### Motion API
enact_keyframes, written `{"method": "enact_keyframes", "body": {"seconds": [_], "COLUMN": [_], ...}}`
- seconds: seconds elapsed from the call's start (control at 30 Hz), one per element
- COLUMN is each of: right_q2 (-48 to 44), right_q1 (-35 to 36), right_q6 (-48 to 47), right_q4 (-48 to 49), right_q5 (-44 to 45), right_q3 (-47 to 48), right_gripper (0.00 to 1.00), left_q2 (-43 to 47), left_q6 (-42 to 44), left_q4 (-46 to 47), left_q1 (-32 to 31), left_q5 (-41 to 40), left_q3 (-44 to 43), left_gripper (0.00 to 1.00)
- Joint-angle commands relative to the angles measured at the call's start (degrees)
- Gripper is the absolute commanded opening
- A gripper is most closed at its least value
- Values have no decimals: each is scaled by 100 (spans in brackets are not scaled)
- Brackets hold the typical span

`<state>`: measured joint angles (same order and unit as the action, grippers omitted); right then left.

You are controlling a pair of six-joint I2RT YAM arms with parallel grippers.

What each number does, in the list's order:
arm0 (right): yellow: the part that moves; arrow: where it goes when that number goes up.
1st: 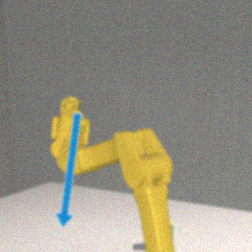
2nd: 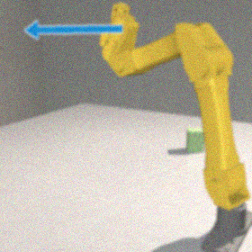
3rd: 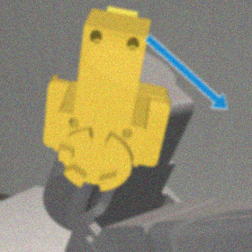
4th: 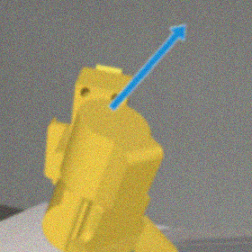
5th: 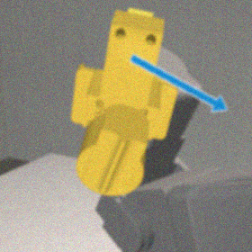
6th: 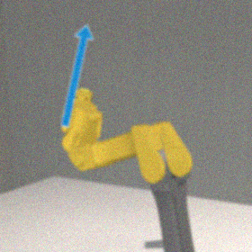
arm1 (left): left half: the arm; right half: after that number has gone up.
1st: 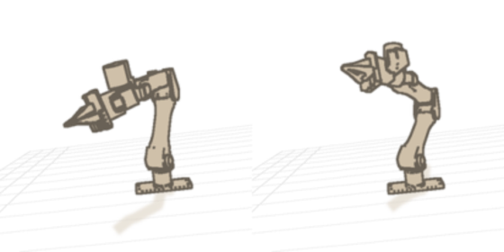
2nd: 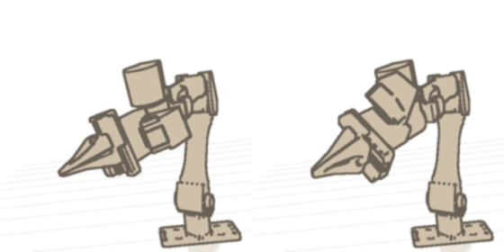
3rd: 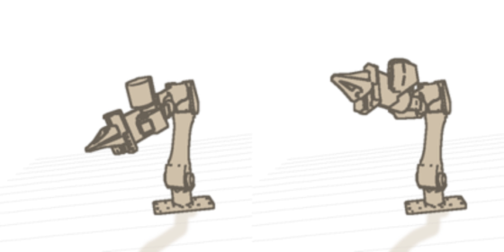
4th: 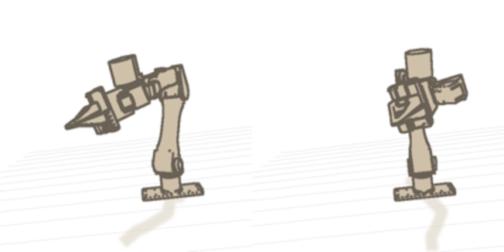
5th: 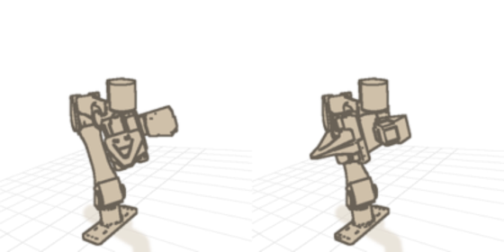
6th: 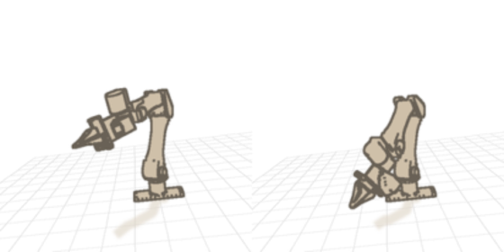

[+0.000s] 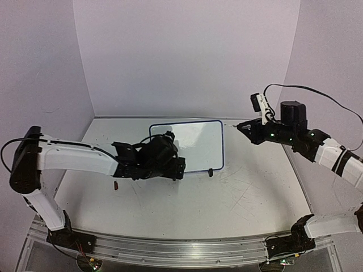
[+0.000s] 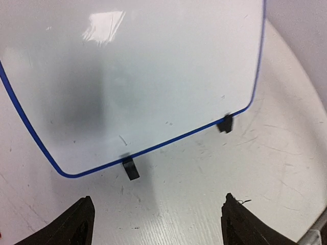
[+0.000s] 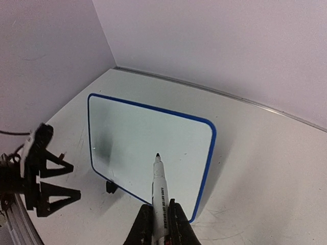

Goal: Write a sentence on the whiteboard
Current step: Move the whiteboard stand to the center of the board, then hold the whiteboard at the center of the board.

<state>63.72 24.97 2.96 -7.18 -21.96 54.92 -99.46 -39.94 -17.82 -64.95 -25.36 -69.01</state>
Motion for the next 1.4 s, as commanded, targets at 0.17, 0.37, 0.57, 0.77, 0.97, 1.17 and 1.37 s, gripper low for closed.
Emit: {"method": "enact_keyframes", "body": {"seconds": [0.17, 0.37, 0.57, 0.77, 0.97, 1.17, 1.37], "right_q2": [1168, 1832, 2396, 2733, 2843, 3014, 3184], "right_q1": [1379, 2079, 2431, 2565, 2579, 2640, 2769], "right_q6": [-248, -218, -29, -25, 20, -10, -61], "right_q4": [-20, 186, 349, 327, 328, 326, 297], "right_q5": [431, 957, 1321, 1365, 1299, 1233, 1704], "right_q3": [1287, 1854, 2216, 2548, 2679, 2880, 2993], "right_gripper": [0, 0, 0, 0, 0, 0, 0], "left_q2": [2518, 2005, 821, 12, -508, -1008, -1103], "left_q6": [1271, 1509, 1521, 1824, 1874, 1859, 1856], "left_q4": [2703, 4095, 5084, 5304, 5601, 5704, 5806], "left_q1": [2592, 3737, 4226, 4395, 4406, 4438, 4444], "left_q5": [3285, 5089, 6945, 7578, 7989, 8266, 8357], "left_q3": [2547, 2928, 2598, 2104, 1753, 1345, 1241], "left_gripper": [94, 95, 92, 84, 73, 65, 50]}}
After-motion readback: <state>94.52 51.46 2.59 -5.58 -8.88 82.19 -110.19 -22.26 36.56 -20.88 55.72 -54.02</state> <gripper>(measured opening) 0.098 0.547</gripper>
